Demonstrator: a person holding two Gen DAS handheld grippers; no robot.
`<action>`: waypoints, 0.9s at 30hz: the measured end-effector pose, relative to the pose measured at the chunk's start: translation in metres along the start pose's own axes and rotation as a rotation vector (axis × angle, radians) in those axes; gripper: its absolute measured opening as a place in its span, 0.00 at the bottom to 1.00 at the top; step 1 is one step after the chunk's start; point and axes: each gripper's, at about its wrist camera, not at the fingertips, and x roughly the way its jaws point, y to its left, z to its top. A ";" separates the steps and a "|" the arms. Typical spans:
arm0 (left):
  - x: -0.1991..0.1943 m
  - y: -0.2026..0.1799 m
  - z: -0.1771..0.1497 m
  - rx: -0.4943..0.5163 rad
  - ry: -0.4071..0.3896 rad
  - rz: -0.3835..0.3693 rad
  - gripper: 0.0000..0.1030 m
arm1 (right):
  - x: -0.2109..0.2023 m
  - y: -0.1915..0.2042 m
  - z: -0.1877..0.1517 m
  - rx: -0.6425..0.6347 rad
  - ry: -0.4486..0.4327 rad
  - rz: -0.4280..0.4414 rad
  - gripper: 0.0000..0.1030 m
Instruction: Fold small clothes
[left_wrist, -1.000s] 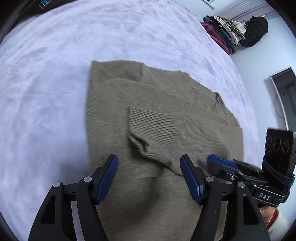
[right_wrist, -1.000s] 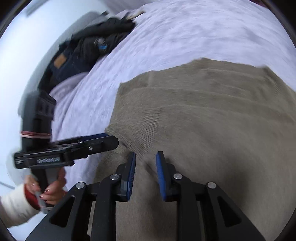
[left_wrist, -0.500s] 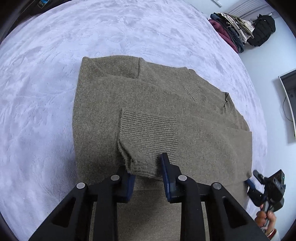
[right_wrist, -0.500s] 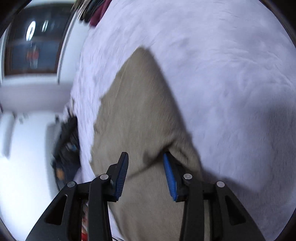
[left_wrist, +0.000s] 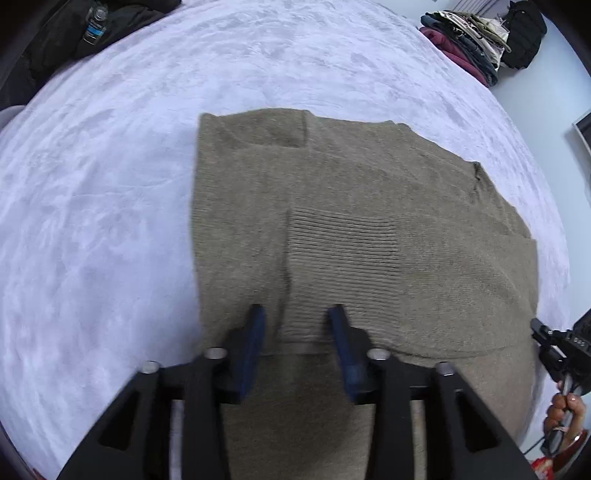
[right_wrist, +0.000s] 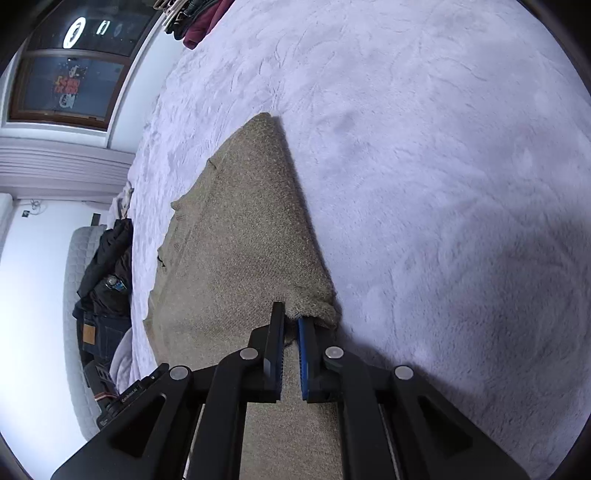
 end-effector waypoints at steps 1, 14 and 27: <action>-0.002 0.003 -0.001 0.000 -0.005 0.012 0.54 | -0.001 0.000 0.000 -0.002 0.010 0.004 0.09; -0.009 0.053 0.041 -0.101 -0.008 -0.033 0.54 | -0.049 0.022 0.019 -0.148 0.040 0.006 0.54; 0.036 0.065 0.095 -0.140 0.004 -0.116 0.52 | 0.027 0.009 0.098 -0.063 0.109 0.056 0.32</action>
